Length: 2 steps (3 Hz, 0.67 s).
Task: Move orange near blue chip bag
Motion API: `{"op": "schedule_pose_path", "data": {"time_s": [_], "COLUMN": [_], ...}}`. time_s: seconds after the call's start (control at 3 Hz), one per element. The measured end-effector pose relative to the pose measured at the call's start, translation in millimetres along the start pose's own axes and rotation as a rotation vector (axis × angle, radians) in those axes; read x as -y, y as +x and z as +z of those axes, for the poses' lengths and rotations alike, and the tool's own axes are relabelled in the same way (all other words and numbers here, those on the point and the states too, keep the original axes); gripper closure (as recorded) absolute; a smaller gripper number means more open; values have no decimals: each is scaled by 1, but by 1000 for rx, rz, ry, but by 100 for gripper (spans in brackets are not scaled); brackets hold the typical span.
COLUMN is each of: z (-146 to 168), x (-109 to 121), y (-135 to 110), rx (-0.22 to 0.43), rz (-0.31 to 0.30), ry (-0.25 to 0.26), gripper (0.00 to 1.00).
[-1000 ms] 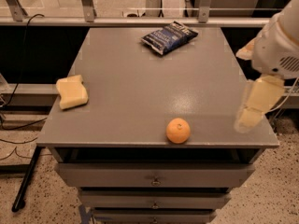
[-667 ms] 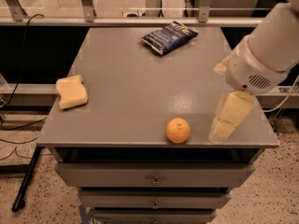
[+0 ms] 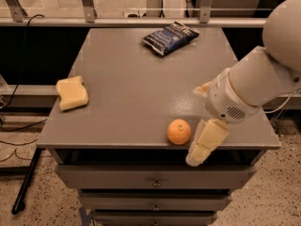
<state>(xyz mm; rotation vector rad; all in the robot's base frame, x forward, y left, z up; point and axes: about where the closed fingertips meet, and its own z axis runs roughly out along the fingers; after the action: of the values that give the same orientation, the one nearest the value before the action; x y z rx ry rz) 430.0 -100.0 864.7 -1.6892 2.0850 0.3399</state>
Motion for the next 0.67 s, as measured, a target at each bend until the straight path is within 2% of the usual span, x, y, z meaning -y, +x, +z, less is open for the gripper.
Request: {"op": "schedule_pose_path", "data": {"time_s": [0.33,0.67], "z": [23,37], "x": [-7,-8], "y": [-8,-11], "rx": [74,124], "rz": [-9,-5], "ry": [-16,-18], "gripper": [0,18]}}
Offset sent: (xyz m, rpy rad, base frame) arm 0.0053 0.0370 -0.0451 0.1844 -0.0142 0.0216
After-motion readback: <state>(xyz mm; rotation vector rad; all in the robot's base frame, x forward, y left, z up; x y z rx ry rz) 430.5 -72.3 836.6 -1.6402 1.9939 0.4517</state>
